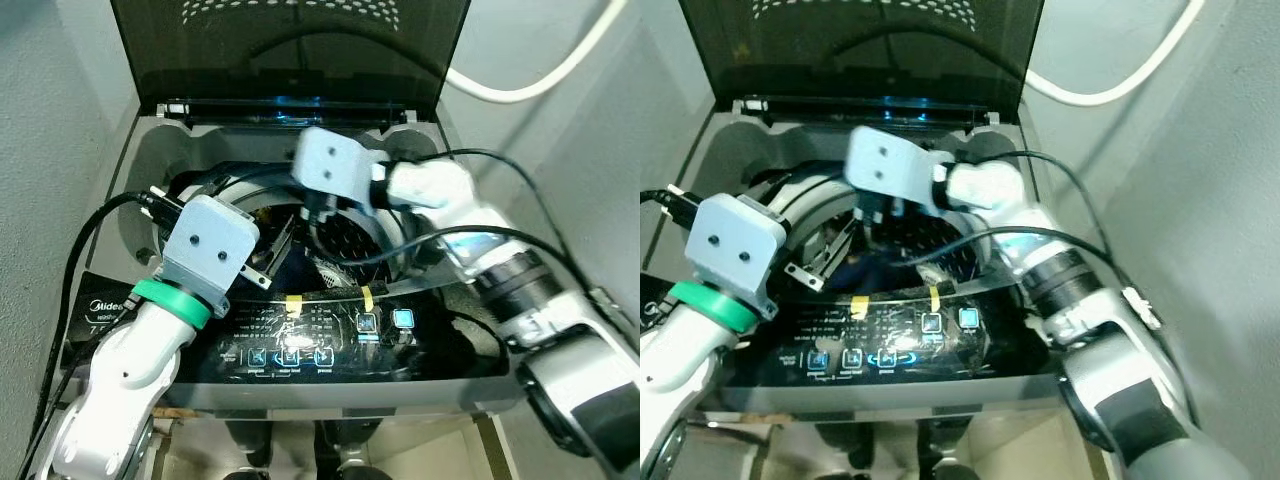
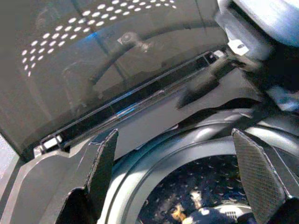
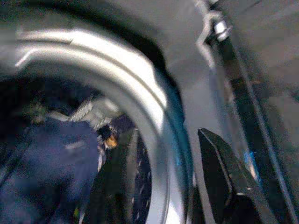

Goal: Clothes washing

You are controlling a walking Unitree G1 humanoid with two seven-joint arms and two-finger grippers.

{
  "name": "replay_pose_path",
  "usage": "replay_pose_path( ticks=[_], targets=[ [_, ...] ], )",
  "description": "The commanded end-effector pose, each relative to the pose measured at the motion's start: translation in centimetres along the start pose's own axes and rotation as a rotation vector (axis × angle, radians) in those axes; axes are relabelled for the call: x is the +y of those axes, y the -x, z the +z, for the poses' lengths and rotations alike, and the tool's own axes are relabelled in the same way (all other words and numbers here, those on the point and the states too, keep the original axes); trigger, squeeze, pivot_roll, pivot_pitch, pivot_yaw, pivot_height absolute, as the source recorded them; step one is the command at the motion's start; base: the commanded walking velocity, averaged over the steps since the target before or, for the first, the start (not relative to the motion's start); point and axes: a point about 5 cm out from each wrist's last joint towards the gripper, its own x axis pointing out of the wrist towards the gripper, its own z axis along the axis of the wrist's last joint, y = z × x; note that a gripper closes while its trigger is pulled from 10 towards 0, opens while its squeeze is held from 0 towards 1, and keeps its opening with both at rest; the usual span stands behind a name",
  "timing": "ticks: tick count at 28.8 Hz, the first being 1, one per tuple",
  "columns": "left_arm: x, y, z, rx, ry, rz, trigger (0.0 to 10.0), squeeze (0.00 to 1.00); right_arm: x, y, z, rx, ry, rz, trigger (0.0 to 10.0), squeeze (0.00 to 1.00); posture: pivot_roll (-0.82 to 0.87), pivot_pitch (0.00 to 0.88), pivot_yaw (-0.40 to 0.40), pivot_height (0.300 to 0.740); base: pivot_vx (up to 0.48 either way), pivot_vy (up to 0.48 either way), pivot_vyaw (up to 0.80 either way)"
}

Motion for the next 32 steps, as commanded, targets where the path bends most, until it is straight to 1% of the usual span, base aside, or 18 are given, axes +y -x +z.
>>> replay_pose_path(
  ticks=[1,3,6,7,8,9,10,13,15,16,17,20,21,22,24,26,27,32],
  targets=[
    [0.1,0.0,-0.2,0.002,-0.013,-0.003,10.0,0.00,0.5,0.8,0.1,-0.009,0.039,0.071,10.0,1.00,0.06,0.092,0.016,0.740,0.000,0.000,0.00],
    [0.5,-0.2,0.0,-0.009,-0.029,0.007,10.0,0.00,0.2,3.2,-0.4,-0.005,0.050,0.111,10.0,1.00,0.06,0.092,0.016,0.740,0.000,0.000,0.00],
    [0.5,-0.3,0.0,-0.011,-0.032,0.009,10.0,0.00,0.2,3.7,-0.4,-0.008,0.050,0.119,10.0,1.00,0.06,0.092,0.016,0.740,0.000,0.000,0.00],
    [0.6,-0.3,0.1,-0.012,-0.038,0.011,10.0,0.00,0.3,4.4,-0.4,-0.014,0.042,0.132,10.0,0.75,0.06,0.089,0.022,0.740,0.000,0.000,0.00],
    [0.7,-0.3,0.1,-0.012,-0.042,0.012,10.0,0.00,0.4,4.8,-0.4,-0.017,0.037,0.140,10.0,0.75,0.06,0.089,0.022,0.740,0.000,0.000,0.00],
    [0.7,-0.3,0.1,-0.013,-0.045,0.012,10.0,0.00,0.4,5.0,-0.4,-0.020,0.034,0.145,10.0,0.00,0.06,0.089,0.022,0.740,0.000,0.000,0.00],
    [0.7,-0.3,0.1,-0.013,-0.045,0.012,10.0,0.00,0.4,5.0,-0.4,-0.020,0.034,0.145,10.0,0.00,0.06,0.089,0.022,0.740,0.000,0.000,0.00],
    [0.7,-0.3,0.1,-0.017,-0.052,0.003,10.0,0.00,0.8,6.4,-0.7,-0.013,0.008,0.165,10.0,0.00,0.06,0.086,0.031,0.740,0.000,0.000,0.00],
    [0.7,-0.4,0.2,-0.022,-0.057,-0.003,10.0,0.00,0.2,8.5,-0.2,-0.086,-0.098,0.120,10.0,0.00,0.06,0.084,0.031,0.740,0.000,0.000,0.00],
    [0.8,-0.5,0.2,-0.024,-0.059,0.000,10.0,0.00,-1.2,10.2,0.7,-0.200,-0.201,0.014,10.0,0.00,0.06,0.082,0.031,0.740,0.000,0.000,0.00],
    [0.8,-0.5,0.2,-0.024,-0.059,0.000,10.0,0.00,-1.2,10.2,0.7,-0.200,-0.201,0.014,10.0,0.00,0.06,0.082,0.031,0.740,0.000,0.000,0.00],
    [1.2,-0.7,0.2,-0.027,-0.064,0.012,10.0,0.00,-3.9,14.3,2.3,-0.495,-0.384,-0.239,10.0,0.00,0.06,0.080,0.039,0.740,0.000,0.000,0.00],
    [1.2,-0.7,0.2,-0.027,-0.064,0.012,10.0,0.00,-3.9,14.3,2.3,-0.495,-0.384,-0.239,10.0,0.00,0.06,0.080,0.039,0.740,0.000,0.000,0.00],
    [1.4,-0.9,0.2,-0.031,-0.069,0.018,10.0,0.00,-4.2,15.6,2.6,-0.597,-0.434,-0.314,10.0,0.00,0.06,0.078,0.043,0.740,0.000,0.000,0.00],
    [1.4,-0.9,0.2,-0.031,-0.069,0.018,10.0,0.00,-4.2,15.6,2.6,-0.597,-0.434,-0.314,10.0,0.00,0.06,0.078,0.043,0.740,0.000,0.000,0.00],
    [2.2,-1.3,0.3,-0.040,-0.086,0.031,10.0,0.00,-3.7,17.2,2.8,-0.726,-0.502,-0.389,10.0,0.00,0.06,0.074,0.049,0.740,0.000,0.000,0.00],
    [2.5,-1.4,0.3,-0.042,-0.094,0.038,10.0,0.00,-3.4,17.5,2.9,-0.743,-0.513,-0.393,10.0,0.00,0.06,0.073,0.050,0.740,0.000,0.000,0.00],
    [2.9,-1.5,0.2,-0.042,-0.101,0.048,10.0,0.00,-3.1,17.5,2.9,-0.755,-0.529,-0.388,10.0,0.00,0.06,0.073,0.051,0.740,0.000,0.000,0.00]
  ],
)
